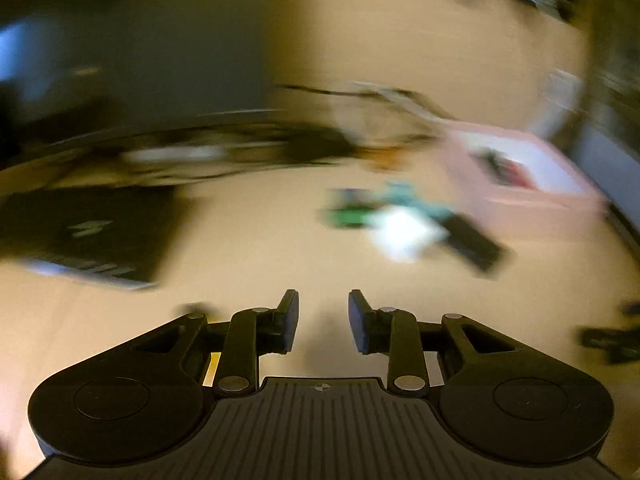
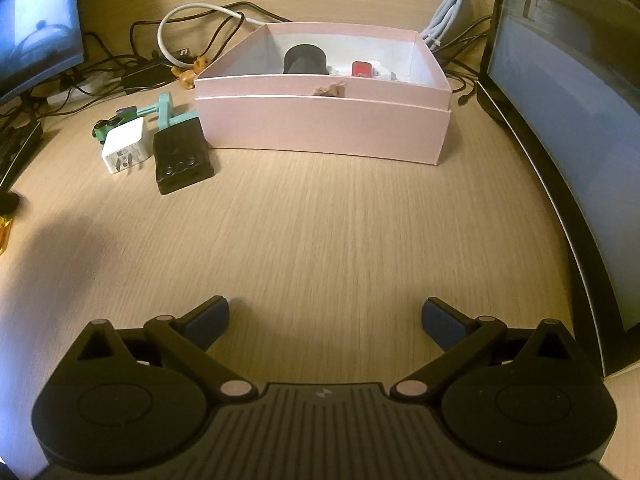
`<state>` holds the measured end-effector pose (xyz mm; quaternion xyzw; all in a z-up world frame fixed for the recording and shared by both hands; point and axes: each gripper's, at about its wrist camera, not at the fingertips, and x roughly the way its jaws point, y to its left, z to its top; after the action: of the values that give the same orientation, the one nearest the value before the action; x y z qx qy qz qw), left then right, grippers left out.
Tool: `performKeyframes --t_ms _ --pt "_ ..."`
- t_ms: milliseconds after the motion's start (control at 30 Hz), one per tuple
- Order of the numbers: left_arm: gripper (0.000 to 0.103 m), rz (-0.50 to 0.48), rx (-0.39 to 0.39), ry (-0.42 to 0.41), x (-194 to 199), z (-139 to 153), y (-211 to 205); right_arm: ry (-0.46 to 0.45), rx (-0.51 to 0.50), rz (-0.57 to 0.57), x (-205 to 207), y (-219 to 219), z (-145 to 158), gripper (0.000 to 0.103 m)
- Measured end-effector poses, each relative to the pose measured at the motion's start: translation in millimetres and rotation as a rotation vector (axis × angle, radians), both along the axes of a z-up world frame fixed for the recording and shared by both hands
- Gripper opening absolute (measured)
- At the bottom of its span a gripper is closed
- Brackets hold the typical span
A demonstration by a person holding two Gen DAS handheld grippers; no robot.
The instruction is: Organize rigid objects
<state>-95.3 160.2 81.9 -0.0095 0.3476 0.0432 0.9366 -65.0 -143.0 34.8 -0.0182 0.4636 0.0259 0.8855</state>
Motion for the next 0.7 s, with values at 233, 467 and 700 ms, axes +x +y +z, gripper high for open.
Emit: performKeyframes --t_ms 233,467,700 --pt "0.034 0.302 -0.106 0.082 -4 -25 68 0.016 -0.002 0.024 7 5 0 0.103" --pt "0.034 0.262 -0.123 0.146 12 -43 64 0.011 -0.001 0.024 7 7 0 0.103" --pt "0.034 0.224 -0.103 0.144 29 -49 57 0.013 0.001 0.024 6 5 0 0.103"
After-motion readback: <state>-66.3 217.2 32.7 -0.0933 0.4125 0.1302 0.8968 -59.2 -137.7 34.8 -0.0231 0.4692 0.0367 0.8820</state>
